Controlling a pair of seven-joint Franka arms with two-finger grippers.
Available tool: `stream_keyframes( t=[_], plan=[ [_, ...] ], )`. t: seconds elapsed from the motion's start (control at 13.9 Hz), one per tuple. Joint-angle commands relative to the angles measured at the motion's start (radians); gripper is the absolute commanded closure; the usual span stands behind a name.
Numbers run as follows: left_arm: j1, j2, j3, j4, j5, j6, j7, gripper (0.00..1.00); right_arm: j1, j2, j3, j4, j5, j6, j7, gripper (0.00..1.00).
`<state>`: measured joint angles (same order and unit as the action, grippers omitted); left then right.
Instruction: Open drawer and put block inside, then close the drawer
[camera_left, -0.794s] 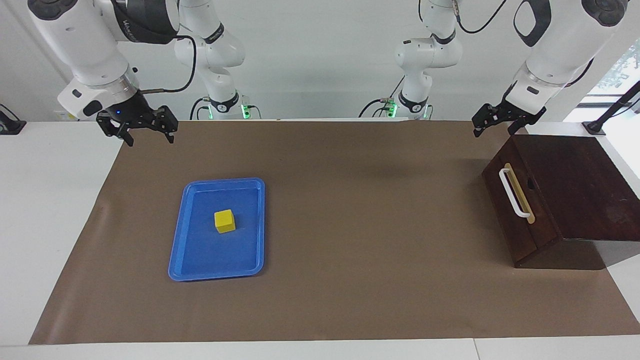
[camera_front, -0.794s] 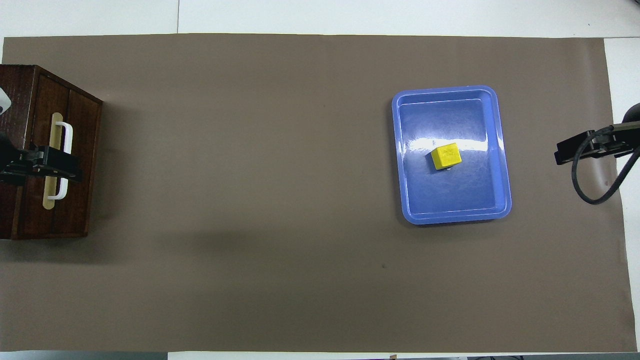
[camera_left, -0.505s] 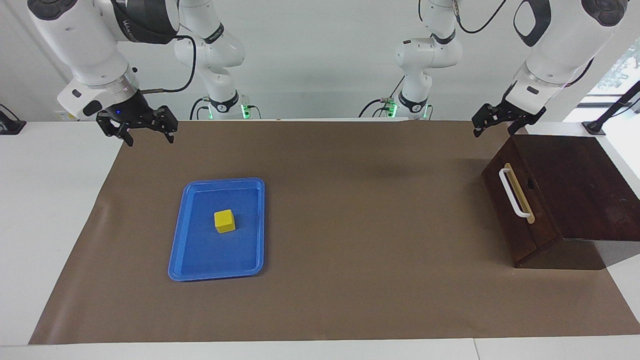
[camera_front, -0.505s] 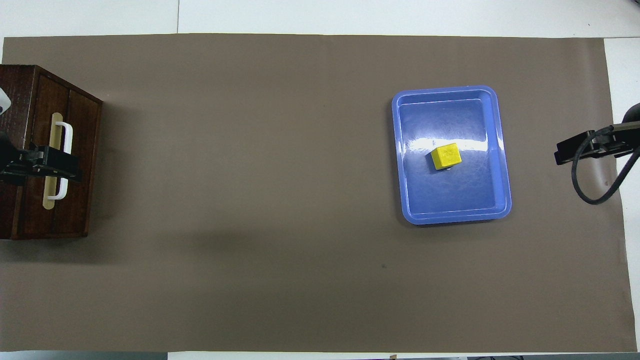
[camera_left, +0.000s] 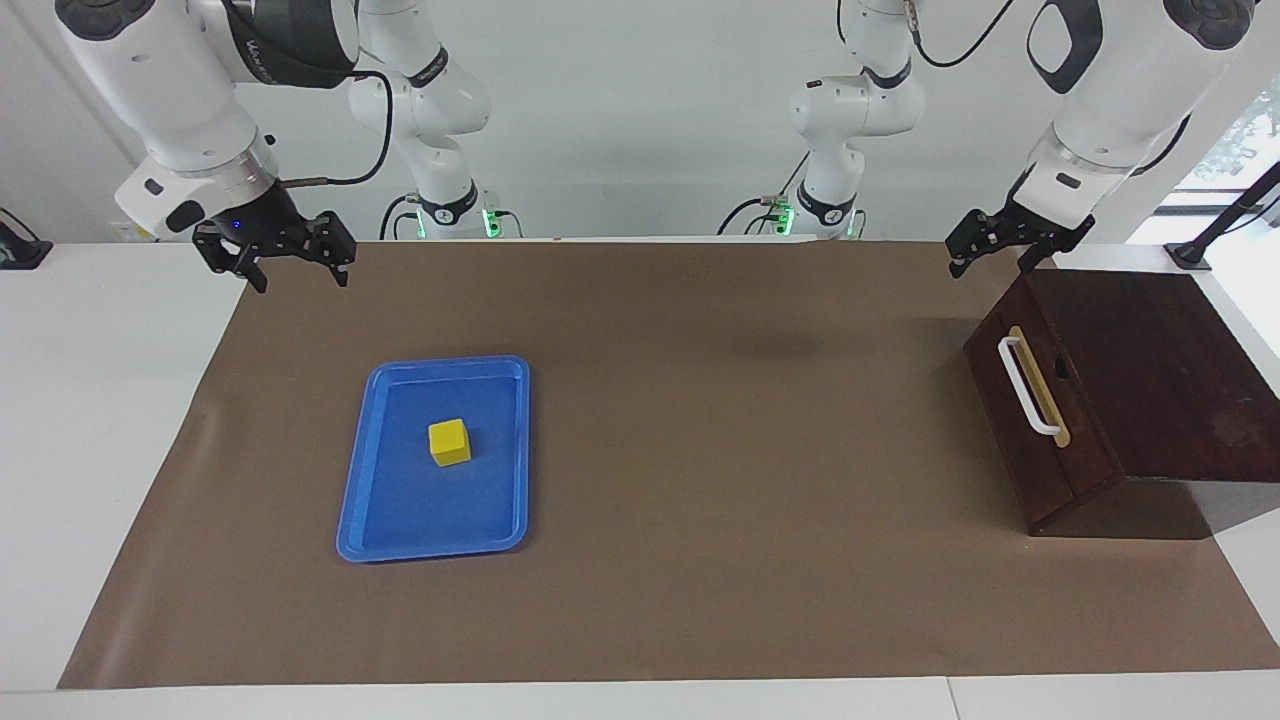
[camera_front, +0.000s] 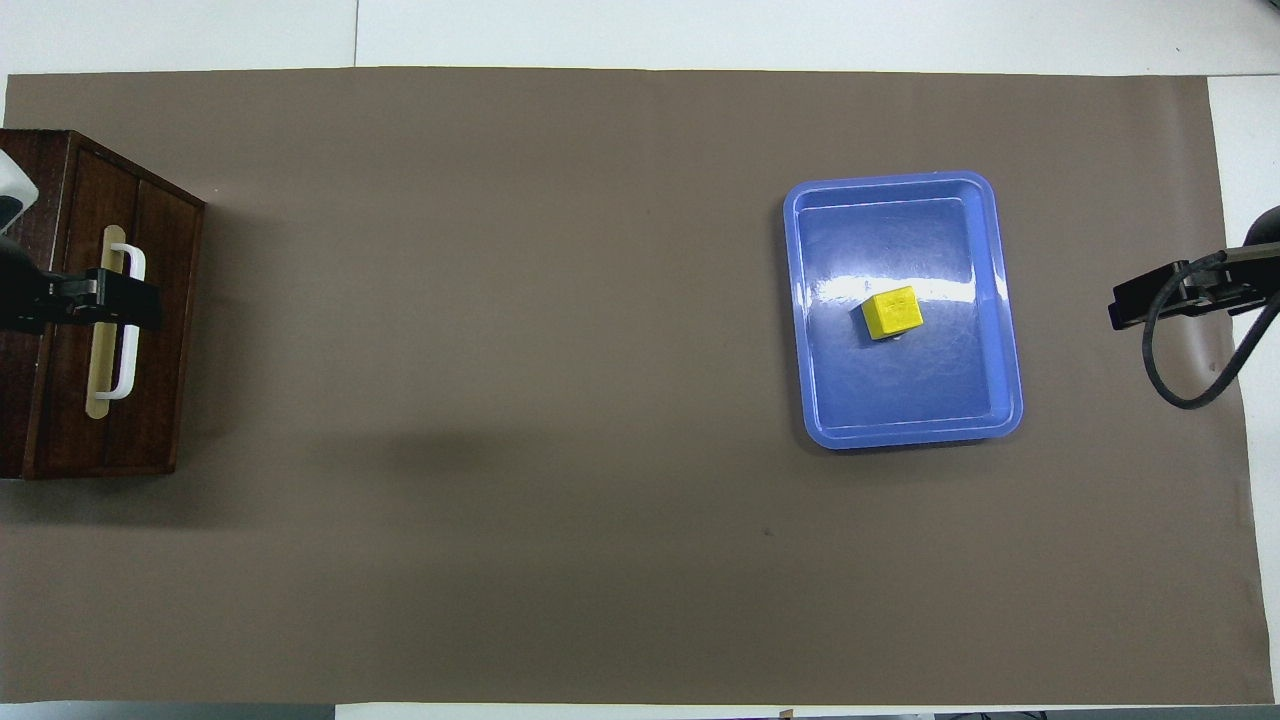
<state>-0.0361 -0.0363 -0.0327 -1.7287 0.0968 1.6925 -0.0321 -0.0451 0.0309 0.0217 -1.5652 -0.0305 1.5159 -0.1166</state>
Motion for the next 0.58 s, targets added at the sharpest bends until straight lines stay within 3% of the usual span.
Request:
stream_keyframes(
  t=[0.0,0.22,0.51],
  plan=[
    [-0.022,-0.017,0.002,-0.149,0.115,0.16,0.011,0.0,-0.007,-0.008,0.004,0.001,-0.016,0.0,0.003,0.0],
    [-0.021,0.035,0.002,-0.235,0.222,0.301,0.012,0.0,-0.001,-0.009,0.004,0.001,-0.023,0.009,-0.011,0.0],
    [-0.002,0.107,0.004,-0.272,0.337,0.424,0.012,0.0,-0.001,-0.019,0.004,-0.019,-0.02,0.015,-0.077,0.0]
  ],
)
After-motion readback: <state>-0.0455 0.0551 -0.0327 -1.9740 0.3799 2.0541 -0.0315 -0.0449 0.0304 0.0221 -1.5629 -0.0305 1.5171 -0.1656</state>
